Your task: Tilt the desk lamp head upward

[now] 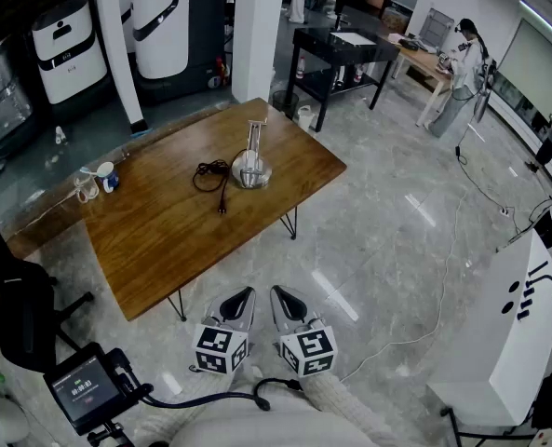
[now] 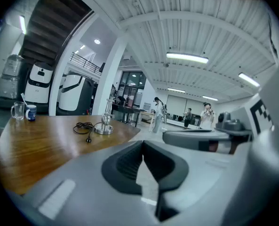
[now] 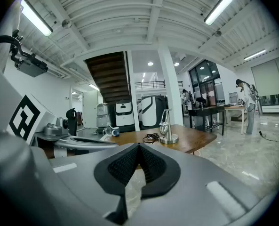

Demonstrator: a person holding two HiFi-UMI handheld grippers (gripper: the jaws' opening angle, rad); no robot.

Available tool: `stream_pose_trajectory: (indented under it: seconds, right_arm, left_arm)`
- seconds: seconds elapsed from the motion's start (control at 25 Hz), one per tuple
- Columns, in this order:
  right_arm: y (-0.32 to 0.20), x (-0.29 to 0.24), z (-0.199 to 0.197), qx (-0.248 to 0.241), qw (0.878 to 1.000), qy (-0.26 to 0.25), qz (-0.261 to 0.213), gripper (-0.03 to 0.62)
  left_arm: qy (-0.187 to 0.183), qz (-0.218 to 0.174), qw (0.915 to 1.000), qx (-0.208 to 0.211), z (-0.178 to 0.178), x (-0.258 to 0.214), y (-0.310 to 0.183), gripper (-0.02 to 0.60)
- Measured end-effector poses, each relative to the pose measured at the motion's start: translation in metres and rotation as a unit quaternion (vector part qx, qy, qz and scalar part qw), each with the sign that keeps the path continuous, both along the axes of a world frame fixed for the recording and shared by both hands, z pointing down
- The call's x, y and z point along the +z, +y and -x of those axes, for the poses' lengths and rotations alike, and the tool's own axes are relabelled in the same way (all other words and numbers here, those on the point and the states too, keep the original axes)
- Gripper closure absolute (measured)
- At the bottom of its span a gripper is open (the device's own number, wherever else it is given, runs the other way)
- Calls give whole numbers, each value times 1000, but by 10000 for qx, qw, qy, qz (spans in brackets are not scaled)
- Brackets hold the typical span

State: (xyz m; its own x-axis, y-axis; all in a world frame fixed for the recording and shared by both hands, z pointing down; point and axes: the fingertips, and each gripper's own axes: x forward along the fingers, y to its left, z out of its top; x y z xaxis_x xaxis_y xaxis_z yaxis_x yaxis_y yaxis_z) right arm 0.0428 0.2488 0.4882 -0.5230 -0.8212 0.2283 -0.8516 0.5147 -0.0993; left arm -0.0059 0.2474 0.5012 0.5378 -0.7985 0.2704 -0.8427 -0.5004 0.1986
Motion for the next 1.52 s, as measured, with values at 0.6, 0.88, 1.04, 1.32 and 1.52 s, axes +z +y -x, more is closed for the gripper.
stream_pose_trajectory:
  seconds: [0.6,0.88,1.04,1.32,1.52]
  right_arm:
    - [-182,1,6,254,9997,-13,20,597]
    - [-267,8,10,362,9993,-14,133,595]
    - [-297,10,-1,371,9991,-54,207,595]
    - [-367,7,-15,-27,10000,-86,-39,595]
    - [-416,13,-9,-448,9988,86,151,595]
  left_arm:
    - [-268,-98,9995,137,26,3,-187,572]
    - [-464,-524,9958,595,31,-1,-275,572]
    - [-815,-1095,9864,910,26,-18,-305,572]
    - [-1201,-2014,9576,1672,18,-42,-351,572]
    - [-1682,-2653,9224,2247,17,-52,-367,572]
